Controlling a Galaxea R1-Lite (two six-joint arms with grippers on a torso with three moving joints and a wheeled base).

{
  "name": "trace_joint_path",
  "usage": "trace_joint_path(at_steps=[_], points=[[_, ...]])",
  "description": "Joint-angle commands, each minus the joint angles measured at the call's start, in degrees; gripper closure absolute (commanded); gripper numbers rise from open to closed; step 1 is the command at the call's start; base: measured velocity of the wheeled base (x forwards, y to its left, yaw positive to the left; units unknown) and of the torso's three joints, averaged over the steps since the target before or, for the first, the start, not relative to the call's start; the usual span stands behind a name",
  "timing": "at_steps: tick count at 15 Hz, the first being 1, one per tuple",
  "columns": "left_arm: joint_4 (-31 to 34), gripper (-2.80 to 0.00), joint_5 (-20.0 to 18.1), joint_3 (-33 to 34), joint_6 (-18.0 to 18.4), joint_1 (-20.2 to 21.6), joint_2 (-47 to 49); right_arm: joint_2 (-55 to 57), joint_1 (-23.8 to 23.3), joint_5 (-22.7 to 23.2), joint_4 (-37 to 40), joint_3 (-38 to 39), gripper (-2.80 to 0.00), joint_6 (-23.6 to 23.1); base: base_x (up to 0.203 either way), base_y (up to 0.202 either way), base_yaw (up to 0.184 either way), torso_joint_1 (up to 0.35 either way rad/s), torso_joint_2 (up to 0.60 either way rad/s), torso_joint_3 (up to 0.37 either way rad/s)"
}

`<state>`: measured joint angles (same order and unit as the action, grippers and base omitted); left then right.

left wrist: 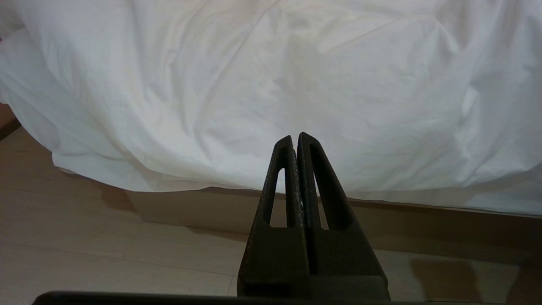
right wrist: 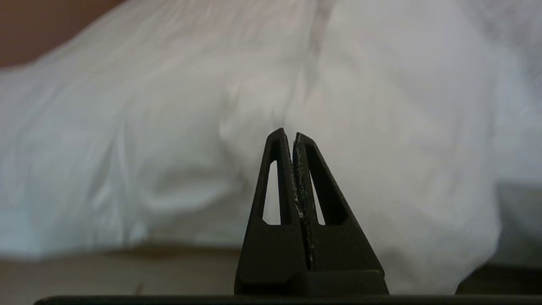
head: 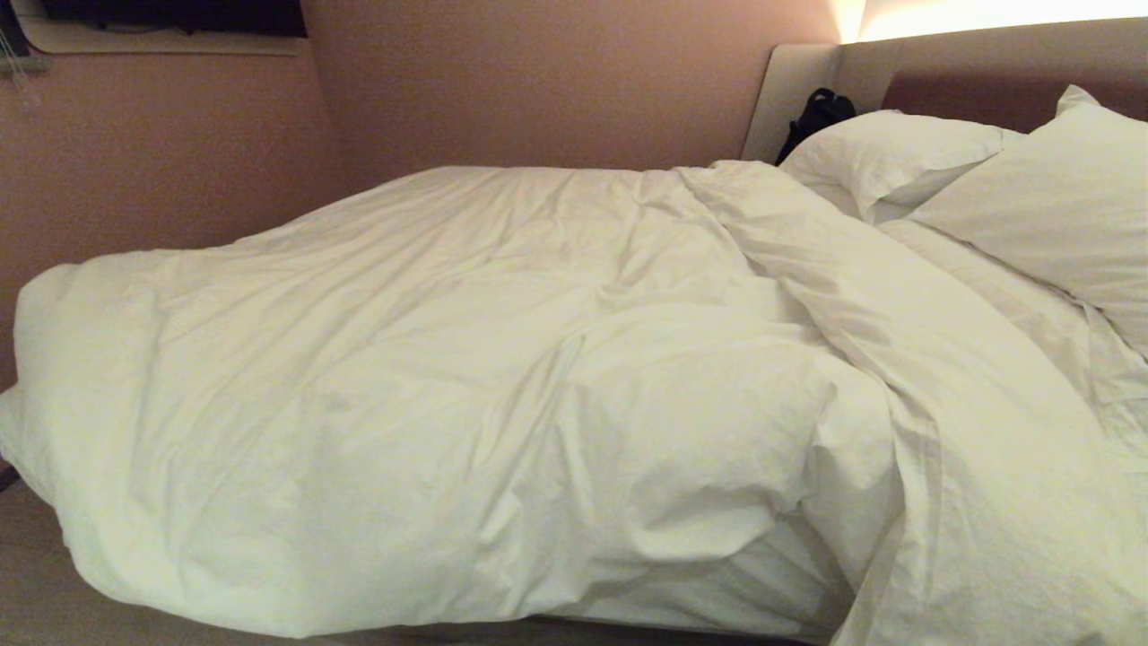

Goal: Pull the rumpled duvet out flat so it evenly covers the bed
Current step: Flatten the corners of the folded blanket

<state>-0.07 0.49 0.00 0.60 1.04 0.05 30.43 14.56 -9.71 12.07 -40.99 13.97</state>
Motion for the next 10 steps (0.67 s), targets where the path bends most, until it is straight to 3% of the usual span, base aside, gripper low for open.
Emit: trace_joint_path(at_steps=[1, 6, 8, 10], points=[[0.0, 0.0, 0.0, 0.0, 0.0, 0.0, 0.0, 6.2, 0.1, -6.7, 0.2, -4.7, 0.0, -0.1, 0.0, 0.0, 0.0, 0.0, 0.0, 0.0], [0.0, 0.0, 0.0, 0.0, 0.0, 0.0, 0.0, 17.6, -2.0, -16.3, -0.3, -14.3, 0.0, -1.8, 0.0, 0.0, 0.0, 0.0, 0.0, 0.0], [0.0, 0.0, 0.0, 0.0, 0.0, 0.0, 0.0, 24.3, -9.2, -17.8, -1.2, -16.3, 0.0, -2.3, 0.0, 0.0, 0.0, 0.0, 0.0, 0.0], [0.0, 0.0, 0.0, 0.0, 0.0, 0.0, 0.0, 31.8, -20.2, -18.3, -5.0, -17.3, 0.0, -2.7, 0.0, 0.0, 0.0, 0.0, 0.0, 0.0]])
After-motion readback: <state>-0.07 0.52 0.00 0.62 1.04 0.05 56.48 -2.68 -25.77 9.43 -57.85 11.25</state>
